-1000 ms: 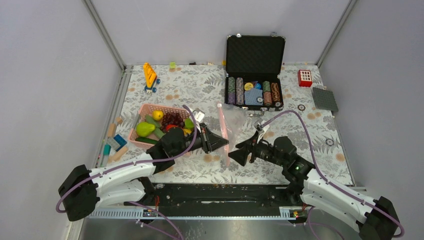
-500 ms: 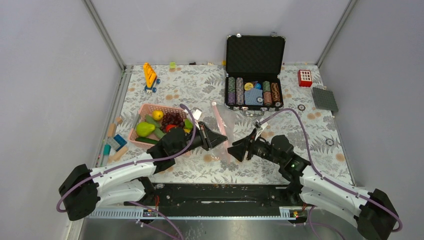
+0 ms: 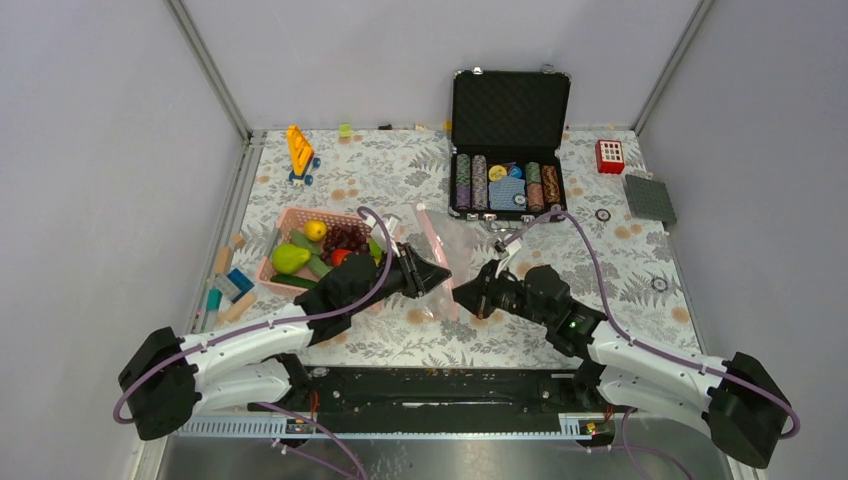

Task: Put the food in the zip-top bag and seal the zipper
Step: Open the zipper of the food storage bag at the center of the board.

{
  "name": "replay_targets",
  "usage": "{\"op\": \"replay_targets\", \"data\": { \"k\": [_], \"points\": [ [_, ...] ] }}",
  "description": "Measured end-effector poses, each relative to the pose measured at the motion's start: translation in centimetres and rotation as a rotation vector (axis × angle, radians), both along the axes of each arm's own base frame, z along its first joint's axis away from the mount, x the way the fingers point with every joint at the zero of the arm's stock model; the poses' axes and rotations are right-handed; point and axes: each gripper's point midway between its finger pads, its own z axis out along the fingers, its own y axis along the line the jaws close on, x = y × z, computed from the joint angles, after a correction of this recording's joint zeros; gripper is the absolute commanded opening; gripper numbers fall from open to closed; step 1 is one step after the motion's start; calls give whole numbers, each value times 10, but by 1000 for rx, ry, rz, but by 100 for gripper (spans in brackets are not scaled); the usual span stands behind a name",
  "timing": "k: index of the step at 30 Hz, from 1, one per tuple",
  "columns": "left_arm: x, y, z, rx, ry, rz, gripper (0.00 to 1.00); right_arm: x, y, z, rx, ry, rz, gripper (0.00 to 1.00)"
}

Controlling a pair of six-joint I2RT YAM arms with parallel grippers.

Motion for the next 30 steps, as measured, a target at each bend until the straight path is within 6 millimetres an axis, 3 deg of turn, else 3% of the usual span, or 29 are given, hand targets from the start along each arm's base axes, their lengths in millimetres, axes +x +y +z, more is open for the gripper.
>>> {"op": "replay_targets", "data": {
  "k": [3, 4, 9, 14, 22, 30],
  "points": [
    [1, 1, -6, 55, 18, 4, 91, 7, -1, 5, -5, -3, -34, 0],
    [2, 2, -9, 76, 25, 7, 98, 9, -1, 8, -7, -5, -45, 0],
    [7, 13, -20, 178, 51, 52, 99, 21, -9, 28, -68, 13, -126, 0],
    [11, 15, -9, 224, 39, 81, 99, 22, -18, 43, -174, 19, -168, 0],
    [19, 18, -4, 292, 34, 118, 96, 16, -24, 42, -323, 7, -147, 0],
    [22, 8, -7, 336, 36, 99, 93, 12, -28, 35, -376, -1, -124, 0]
  ]
}}
